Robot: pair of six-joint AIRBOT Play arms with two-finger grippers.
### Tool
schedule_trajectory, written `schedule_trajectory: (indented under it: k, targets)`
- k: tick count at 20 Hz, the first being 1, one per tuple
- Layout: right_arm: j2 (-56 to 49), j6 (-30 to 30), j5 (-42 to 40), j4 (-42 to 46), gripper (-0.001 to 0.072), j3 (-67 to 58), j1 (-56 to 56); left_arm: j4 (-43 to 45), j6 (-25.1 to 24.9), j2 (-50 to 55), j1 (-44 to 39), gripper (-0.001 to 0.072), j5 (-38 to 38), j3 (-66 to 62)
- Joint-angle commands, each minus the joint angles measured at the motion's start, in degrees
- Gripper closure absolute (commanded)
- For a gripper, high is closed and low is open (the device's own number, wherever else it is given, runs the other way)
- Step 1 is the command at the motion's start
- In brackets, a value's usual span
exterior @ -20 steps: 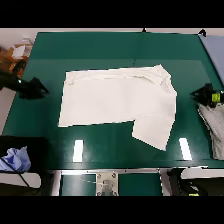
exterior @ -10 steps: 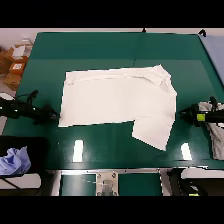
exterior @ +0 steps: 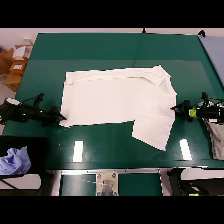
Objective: Fold the shirts.
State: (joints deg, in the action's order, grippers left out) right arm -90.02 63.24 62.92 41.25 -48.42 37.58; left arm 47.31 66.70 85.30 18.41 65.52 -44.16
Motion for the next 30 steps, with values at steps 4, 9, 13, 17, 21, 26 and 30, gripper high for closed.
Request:
schedule_trajectory:
  k: [4,9,13,17,21,26,30]
  targets:
    - [-0.13,-1.51,3.56,0.17,0.0393,0.02,-0.92,-5.38,-4.26,0.02,-0.13,0.0685,-1.03,0.15]
    - [0.48,-2.01,7.96,0.11,0.0695,-0.24,-1.05,-8.81,-5.90,-0.52,-0.13,0.0686,0.72,-1.29]
    - [8.26,-1.31,13.49,-8.13,0.0695,-11.08,-1.05,-13.77,-4.98,-9.11,-0.07,0.0686,5.79,-12.39]
    - [20.76,1.27,14.14,-21.46,0.0696,-33.59,-1.03,-22.60,-4.17,-21.66,-0.09,0.0686,7.21,-34.71]
    - [31.93,1.25,4.68,-23.23,0.0696,-53.48,0.02,-23.71,-4.17,-29.99,-0.09,0.0685,0.76,-60.39]
    - [44.57,0.96,-8.70,-21.22,0.0696,-61.18,5.25,-23.34,-4.15,-34.64,-0.09,0.0684,-1.05,-79.34]
    - [48.33,0.98,-10.93,-16.09,0.0696,-61.16,5.16,-14.27,0.11,-36.59,-0.09,0.0684,-0.13,-78.95]
